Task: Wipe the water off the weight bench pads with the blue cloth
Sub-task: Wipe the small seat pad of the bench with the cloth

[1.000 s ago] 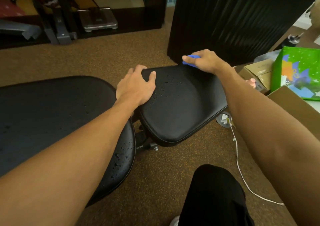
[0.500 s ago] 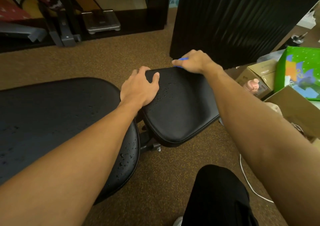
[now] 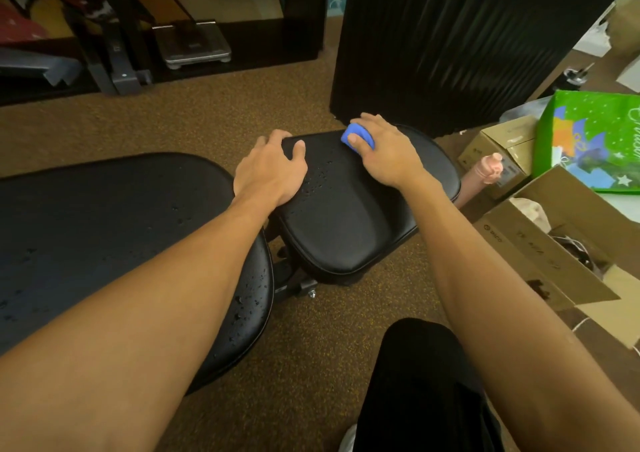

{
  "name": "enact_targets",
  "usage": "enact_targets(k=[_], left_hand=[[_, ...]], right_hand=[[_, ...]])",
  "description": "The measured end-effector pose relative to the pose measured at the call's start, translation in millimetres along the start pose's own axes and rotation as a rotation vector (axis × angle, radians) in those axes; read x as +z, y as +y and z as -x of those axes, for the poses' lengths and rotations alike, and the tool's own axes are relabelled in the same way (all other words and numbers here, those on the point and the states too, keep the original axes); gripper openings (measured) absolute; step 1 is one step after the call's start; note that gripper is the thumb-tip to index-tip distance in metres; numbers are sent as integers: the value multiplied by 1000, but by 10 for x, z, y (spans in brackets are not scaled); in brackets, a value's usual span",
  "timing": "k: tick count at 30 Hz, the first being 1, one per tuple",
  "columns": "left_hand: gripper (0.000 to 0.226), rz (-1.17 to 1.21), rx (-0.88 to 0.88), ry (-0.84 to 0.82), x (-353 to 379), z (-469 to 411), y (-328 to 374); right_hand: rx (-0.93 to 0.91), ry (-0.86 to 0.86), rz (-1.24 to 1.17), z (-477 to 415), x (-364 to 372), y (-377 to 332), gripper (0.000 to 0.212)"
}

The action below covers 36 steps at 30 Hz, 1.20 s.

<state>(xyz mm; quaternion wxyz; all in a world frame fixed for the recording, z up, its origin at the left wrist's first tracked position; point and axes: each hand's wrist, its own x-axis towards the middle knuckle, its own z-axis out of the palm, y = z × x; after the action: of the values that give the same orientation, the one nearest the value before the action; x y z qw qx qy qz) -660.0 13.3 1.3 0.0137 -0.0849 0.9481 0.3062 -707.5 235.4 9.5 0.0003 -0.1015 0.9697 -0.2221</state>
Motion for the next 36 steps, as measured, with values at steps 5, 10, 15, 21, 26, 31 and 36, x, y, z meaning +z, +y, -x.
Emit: enact_targets(k=[5,10,15,21,26,31,36], left_hand=[[54,-6,-3,-9,-5,6,8],[53,-6,-2,-10,-4,4,4],[52,3,-3,-9,-10,1,0],[51,6,-4,1,6,-9,-1],[50,6,-4,1,3,-3,2],[48,10,-9,-4,-3,3,6],[47,10,-21,-5,-1,10,11]], right_hand=[[-45,-41,-17,170,10,-59,50],[84,76,-30,205,-39,78,51],[-40,-4,-10,243,42,-83,50],[70,84,-15,221,-41,98,51],[-99,-3,-18,362,27,-33,50],[27,46,-15,271,-72,111,52],[-52,40,0,196,85,-206,54]])
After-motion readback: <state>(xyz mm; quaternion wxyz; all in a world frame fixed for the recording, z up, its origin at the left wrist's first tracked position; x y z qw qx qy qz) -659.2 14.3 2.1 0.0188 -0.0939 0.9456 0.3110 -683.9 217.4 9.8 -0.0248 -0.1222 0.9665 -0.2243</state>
